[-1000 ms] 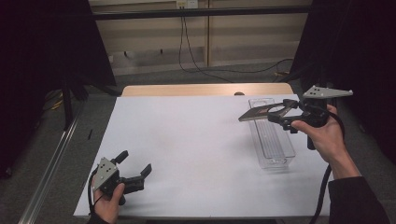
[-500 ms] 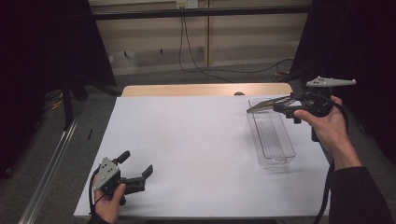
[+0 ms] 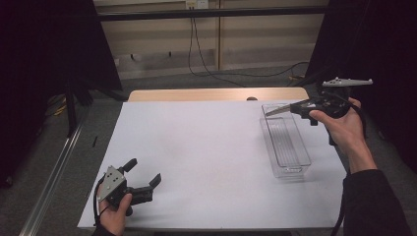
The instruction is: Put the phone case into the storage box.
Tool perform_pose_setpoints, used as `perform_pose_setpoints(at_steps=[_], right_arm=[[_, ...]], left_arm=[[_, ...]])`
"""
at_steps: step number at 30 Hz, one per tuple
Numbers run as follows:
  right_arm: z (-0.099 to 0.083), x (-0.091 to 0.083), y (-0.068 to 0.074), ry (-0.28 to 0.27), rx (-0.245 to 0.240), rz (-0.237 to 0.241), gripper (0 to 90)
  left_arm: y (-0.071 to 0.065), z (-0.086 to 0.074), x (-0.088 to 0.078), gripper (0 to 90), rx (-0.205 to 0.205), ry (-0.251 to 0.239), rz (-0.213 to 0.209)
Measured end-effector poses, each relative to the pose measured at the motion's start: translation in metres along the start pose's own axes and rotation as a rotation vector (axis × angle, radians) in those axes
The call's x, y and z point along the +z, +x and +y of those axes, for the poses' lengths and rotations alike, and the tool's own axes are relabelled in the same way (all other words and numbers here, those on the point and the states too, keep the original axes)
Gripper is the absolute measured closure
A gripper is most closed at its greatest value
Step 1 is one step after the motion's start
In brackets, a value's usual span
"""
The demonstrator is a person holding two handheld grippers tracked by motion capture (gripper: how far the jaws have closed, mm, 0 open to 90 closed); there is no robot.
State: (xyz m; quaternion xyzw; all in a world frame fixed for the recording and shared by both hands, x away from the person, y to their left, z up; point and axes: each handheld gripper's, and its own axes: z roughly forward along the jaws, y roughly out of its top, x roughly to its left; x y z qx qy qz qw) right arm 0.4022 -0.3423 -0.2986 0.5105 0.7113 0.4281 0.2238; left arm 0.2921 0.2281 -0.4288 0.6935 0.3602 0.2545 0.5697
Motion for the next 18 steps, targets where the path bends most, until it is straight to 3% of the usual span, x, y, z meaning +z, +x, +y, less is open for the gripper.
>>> perform_pose_setpoints(at_steps=[18], right_arm=[[-0.002,0.027,-0.002,0.085,0.003,-0.084,11.6]], left_arm=[[0.000,0.001,0.000,1.7,-0.003,-0.010,-0.009]])
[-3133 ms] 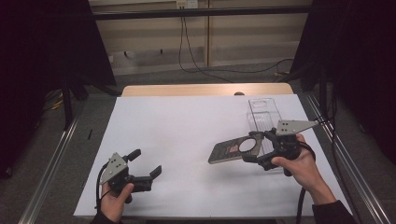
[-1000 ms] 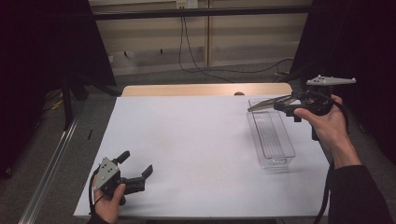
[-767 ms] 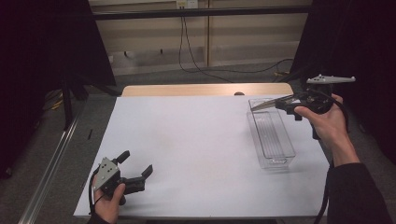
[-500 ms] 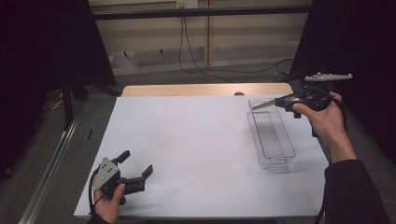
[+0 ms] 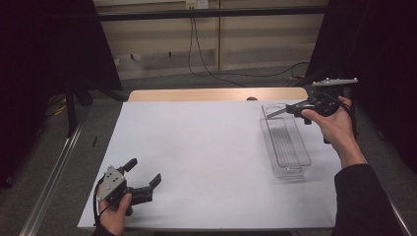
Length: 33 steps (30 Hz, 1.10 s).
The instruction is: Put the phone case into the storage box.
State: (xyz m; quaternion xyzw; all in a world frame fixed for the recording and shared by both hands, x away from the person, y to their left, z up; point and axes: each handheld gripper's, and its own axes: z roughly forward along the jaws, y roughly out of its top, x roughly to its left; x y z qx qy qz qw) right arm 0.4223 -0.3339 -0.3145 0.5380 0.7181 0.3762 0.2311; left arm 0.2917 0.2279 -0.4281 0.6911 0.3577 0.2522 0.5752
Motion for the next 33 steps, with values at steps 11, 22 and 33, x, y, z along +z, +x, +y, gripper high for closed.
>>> perform_pose_setpoints(at_steps=[11,22,33], right_arm=[[-0.001,0.017,0.001,0.026,0.036,-0.059,11.6],[-0.011,0.030,0.003,0.018,0.100,-0.103,11.5],[-0.015,0.044,0.010,0.014,0.114,-0.147,11.5]], left_arm=[[0.001,0.000,0.000,1.6,-0.001,0.003,-0.003],[0.001,0.000,0.001,1.6,-0.008,0.000,0.000],[0.002,0.000,0.003,1.5,-0.007,0.009,-0.009]])
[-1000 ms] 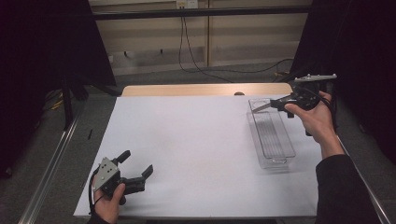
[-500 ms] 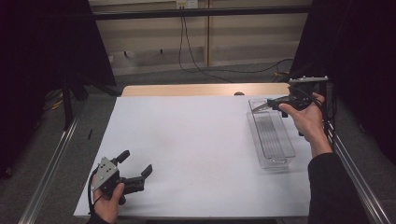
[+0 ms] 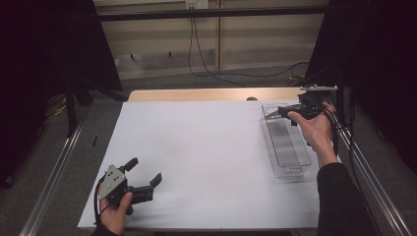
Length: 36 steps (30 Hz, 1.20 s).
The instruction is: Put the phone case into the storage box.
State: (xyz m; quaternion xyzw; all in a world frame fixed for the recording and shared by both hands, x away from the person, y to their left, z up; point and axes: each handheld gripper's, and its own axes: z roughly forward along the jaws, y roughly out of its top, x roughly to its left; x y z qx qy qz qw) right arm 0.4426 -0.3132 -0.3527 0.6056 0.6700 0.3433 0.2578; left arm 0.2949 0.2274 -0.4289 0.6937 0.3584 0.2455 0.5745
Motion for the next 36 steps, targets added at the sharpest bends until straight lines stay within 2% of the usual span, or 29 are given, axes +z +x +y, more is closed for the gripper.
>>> perform_pose_setpoints(at_steps=[4,12,21,32,36], right_arm=[[0.000,0.004,0.004,-0.010,-0.008,-0.028,11.5],[0.000,0.014,0.010,0.005,0.010,-0.066,11.5],[-0.001,0.022,0.017,-0.019,0.015,-0.110,11.5],[0.000,0.027,0.019,-0.035,0.045,-0.135,11.5],[0.002,0.030,0.022,-0.039,0.039,-0.150,11.5]], left_arm=[[0.000,0.000,0.001,1.5,-0.002,0.005,0.002],[0.000,-0.001,0.001,1.5,-0.007,0.005,0.002],[0.001,-0.001,0.002,1.6,-0.005,0.014,0.009],[0.001,-0.001,0.002,1.6,0.000,0.019,0.006],[0.001,-0.001,0.002,1.6,-0.002,0.021,0.005]])
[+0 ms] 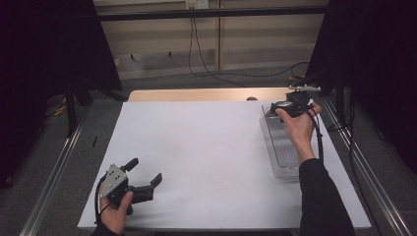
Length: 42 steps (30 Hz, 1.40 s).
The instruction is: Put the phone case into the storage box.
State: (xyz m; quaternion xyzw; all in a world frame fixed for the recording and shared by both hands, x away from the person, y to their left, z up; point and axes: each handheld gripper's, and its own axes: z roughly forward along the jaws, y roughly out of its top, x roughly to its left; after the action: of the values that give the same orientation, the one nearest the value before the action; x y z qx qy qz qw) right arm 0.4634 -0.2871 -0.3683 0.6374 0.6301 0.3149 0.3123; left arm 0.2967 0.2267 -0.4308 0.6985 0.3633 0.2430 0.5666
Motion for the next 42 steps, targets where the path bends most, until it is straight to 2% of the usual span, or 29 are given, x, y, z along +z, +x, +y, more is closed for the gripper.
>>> perform_pose_setpoints(at_steps=[11,15,22,36,42], right_arm=[[0.003,0.005,0.002,-0.022,0.019,-0.016,11.4],[0.005,0.007,0.003,-0.026,0.013,-0.020,11.3],[0.009,0.013,0.008,-0.039,0.002,-0.034,11.3],[0.011,0.022,0.009,-0.077,0.014,-0.041,11.0],[0.012,0.026,0.008,-0.087,0.020,-0.035,10.8]], left_arm=[[0.001,-0.001,0.000,1.6,-0.004,0.003,0.003],[0.001,-0.001,0.001,1.7,-0.012,0.005,0.015],[0.003,-0.001,0.000,1.7,-0.006,0.007,0.013],[0.003,-0.001,0.000,1.7,-0.009,0.009,0.022],[0.004,-0.001,0.000,1.7,0.003,0.018,0.022]])
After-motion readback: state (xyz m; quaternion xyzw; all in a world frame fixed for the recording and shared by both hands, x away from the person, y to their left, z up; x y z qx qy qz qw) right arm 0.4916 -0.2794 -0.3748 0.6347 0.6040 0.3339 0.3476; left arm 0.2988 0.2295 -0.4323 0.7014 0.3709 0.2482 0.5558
